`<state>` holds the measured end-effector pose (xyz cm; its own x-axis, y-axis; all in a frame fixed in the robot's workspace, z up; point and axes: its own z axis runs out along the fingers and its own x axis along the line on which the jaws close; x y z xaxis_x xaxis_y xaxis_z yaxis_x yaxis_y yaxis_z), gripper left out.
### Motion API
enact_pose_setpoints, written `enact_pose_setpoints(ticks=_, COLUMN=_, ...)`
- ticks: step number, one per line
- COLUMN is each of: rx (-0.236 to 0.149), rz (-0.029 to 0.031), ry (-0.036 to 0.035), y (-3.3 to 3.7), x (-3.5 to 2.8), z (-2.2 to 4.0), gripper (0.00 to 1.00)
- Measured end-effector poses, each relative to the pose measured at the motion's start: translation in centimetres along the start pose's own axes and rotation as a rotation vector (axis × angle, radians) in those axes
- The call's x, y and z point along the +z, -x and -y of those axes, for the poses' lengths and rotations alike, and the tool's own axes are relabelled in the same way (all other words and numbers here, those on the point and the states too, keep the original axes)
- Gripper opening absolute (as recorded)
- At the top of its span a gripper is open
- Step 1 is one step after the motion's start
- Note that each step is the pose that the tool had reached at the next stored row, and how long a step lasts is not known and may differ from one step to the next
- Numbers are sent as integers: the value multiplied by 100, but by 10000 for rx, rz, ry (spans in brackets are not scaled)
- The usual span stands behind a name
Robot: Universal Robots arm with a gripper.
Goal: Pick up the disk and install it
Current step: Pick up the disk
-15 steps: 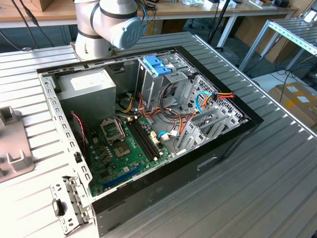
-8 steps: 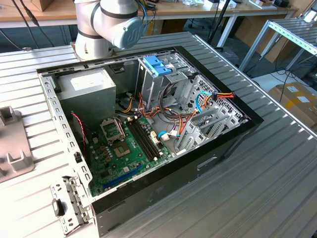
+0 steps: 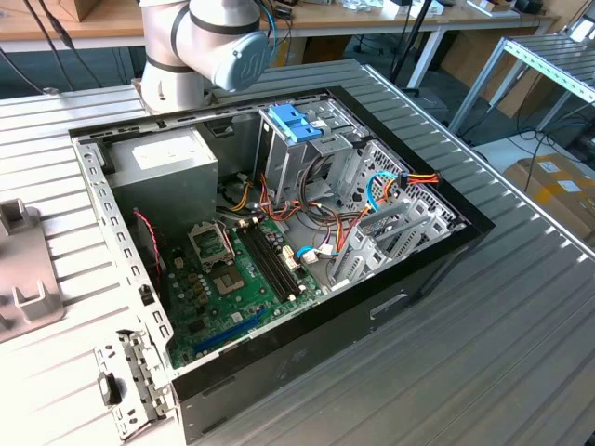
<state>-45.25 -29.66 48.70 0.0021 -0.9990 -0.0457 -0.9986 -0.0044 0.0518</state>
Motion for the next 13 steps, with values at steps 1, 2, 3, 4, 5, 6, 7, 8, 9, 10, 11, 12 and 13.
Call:
enact_pose_setpoints(ticks=1, rx=1, rz=1, ry=-2, y=-6, x=1, z=8, gripper=37)
enact_pose_setpoints(ticks=2, rx=1, rz=1, ry=-2, y=-12, x=0, z=15, gripper=37)
enact_pose_setpoints(ticks=3, rx=1, rz=1, ry=-1, y=-17, x=-1, z=22, gripper=37)
enact_pose_setpoints(ticks=4, rx=2, rz=1, ry=-2, y=-23, x=-2, z=30, gripper=37)
enact_pose_setpoints(ticks=5, rx=1, rz=1, ry=-1, y=-30, x=-3, z=39, gripper=37)
enact_pose_setpoints(ticks=6, rx=1, rz=1, ry=-1, y=-35, x=-3, z=47, gripper=37)
enact_pose_setpoints(ticks=7, rx=1, rz=1, ry=-1, y=-43, x=-4, z=59, gripper=37)
enact_pose_setpoints(ticks=8, rx=1, rz=0, ry=-1, y=-49, x=-5, z=66, gripper=37)
enact_pose_setpoints(ticks=9, rx=1, rz=0, ry=-1, y=-59, x=-6, z=82, gripper=37)
enact_pose_setpoints(ticks=10, rx=1, rz=1, ry=-2, y=-63, x=-7, z=92, gripper=37)
enact_pose_setpoints(ticks=11, rx=1, rz=1, ry=-1, y=-66, x=-7, z=102, gripper=37)
enact_pose_setpoints(ticks=12, rx=1, rz=0, ry=0, y=-70, x=-9, z=113, gripper=37)
enact_pose_setpoints(ticks=13, rx=1, rz=1, ry=-1, y=-72, x=-9, z=124, gripper=37)
